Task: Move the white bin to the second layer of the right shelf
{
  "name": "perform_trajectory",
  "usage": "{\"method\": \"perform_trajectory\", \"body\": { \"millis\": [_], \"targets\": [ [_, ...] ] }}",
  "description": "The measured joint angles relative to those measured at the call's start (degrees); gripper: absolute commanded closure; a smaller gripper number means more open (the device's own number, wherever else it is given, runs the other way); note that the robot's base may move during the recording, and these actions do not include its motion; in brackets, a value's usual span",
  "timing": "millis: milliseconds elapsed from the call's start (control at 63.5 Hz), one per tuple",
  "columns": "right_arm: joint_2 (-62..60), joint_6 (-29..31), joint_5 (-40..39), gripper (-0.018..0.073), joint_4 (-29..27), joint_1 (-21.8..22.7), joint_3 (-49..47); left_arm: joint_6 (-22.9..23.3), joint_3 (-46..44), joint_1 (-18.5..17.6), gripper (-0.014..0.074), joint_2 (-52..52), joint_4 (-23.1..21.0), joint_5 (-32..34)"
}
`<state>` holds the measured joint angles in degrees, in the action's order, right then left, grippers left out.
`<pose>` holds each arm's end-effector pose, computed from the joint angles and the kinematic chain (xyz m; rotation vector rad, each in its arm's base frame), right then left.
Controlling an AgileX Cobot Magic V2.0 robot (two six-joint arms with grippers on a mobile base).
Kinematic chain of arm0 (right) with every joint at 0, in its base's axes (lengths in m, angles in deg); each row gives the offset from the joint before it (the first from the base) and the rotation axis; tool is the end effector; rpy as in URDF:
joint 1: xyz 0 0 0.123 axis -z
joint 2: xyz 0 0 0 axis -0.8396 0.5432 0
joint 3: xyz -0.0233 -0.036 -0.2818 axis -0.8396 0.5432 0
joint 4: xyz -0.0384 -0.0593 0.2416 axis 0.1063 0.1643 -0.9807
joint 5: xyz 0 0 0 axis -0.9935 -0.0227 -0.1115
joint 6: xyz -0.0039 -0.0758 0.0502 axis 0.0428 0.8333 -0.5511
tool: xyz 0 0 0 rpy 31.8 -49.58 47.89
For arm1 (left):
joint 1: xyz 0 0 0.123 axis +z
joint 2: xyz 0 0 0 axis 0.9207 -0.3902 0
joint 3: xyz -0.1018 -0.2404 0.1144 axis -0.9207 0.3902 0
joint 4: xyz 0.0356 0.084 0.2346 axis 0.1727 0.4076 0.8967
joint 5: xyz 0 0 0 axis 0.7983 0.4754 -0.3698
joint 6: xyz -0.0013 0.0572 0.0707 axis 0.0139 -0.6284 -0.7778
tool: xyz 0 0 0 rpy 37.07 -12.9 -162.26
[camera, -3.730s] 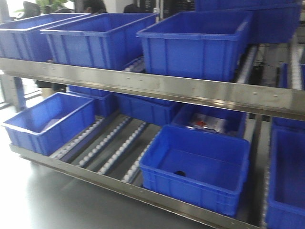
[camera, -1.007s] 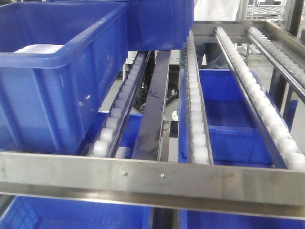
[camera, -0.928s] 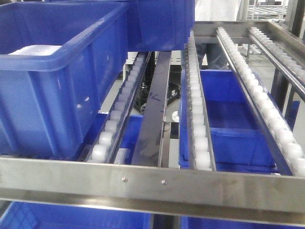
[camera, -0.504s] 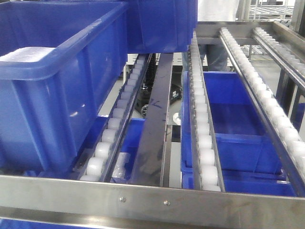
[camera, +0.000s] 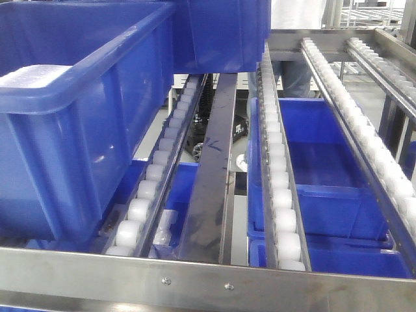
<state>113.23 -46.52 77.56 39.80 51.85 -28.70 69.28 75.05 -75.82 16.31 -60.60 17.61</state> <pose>0.0801 0.0033 0.3453 0.1117 1.8087 0.1523 0.0552 -0.0087 0.2105 0.1348 1.4851 -0.1022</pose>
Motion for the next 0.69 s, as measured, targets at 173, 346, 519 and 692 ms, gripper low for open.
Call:
{"method": "perform_trajectory", "body": {
  "millis": [173, 346, 519, 692],
  "targets": [
    [0.00, 0.00, 0.00, 0.0503, 0.00, 0.00, 0.00, 0.00, 0.00, 0.00, 0.0512, 0.00, 0.00, 0.00],
    [0.00, 0.00, 0.00, 0.0503, 0.00, 0.00, 0.00, 0.00, 0.00, 0.00, 0.0512, 0.00, 0.00, 0.00],
    [0.00, 0.00, 0.00, 0.0503, 0.00, 0.00, 0.00, 0.00, 0.00, 0.00, 0.0512, 0.00, 0.00, 0.00],
    [0.00, 0.00, 0.00, 0.0503, 0.00, 0.00, 0.00, 0.00, 0.00, 0.00, 0.0512, 0.00, 0.00, 0.00]
  ]
}}
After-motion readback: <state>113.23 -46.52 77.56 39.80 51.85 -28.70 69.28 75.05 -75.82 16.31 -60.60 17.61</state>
